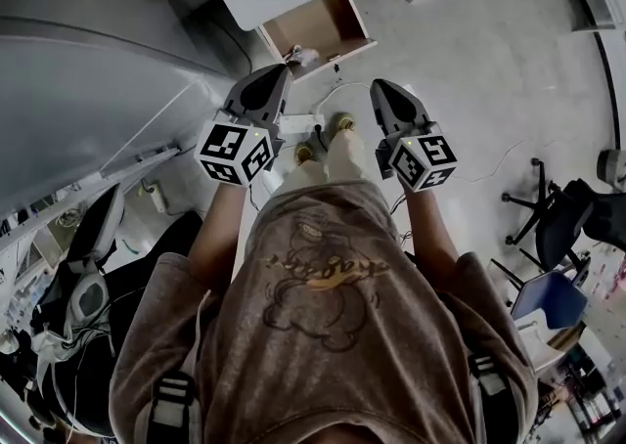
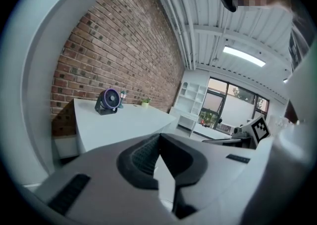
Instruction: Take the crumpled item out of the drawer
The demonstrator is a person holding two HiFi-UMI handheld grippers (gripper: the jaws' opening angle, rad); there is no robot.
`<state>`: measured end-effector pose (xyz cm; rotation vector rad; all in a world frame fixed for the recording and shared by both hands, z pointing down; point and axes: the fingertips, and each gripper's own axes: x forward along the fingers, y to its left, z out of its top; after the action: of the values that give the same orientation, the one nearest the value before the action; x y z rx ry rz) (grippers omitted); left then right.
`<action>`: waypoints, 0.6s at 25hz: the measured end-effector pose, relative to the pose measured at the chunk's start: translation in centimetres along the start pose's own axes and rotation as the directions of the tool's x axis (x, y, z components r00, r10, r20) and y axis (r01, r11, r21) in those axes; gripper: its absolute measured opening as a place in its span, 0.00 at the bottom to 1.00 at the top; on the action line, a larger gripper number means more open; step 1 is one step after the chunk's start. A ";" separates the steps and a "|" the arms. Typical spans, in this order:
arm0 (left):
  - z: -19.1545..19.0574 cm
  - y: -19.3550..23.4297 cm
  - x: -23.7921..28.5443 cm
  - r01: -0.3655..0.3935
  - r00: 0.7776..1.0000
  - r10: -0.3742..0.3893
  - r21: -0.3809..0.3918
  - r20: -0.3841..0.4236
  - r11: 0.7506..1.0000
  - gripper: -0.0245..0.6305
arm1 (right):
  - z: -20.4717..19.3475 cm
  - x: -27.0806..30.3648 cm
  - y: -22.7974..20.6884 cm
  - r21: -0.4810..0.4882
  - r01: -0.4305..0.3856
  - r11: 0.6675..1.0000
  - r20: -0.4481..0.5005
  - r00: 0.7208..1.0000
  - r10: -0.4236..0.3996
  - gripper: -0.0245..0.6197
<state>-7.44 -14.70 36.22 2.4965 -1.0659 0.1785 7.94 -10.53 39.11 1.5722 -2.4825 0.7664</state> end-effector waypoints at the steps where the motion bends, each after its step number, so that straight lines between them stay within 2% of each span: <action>1: -0.2 0.2 0.2 -0.004 1.000 0.004 -0.004 -0.003 1.000 0.05 | 0.0 0.2 -0.1 0.000 -0.002 1.000 0.000 1.000 0.002 0.03; 15: -3.7 1.9 4.8 -0.043 0.999 0.043 -0.013 -0.031 0.999 0.05 | -1.9 4.3 -4.1 0.002 -0.060 0.998 -0.062 0.996 0.060 0.03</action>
<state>-5.27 -17.53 41.51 2.4516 -1.1052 0.2210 9.17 -14.55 43.75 1.4567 -2.4963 0.8105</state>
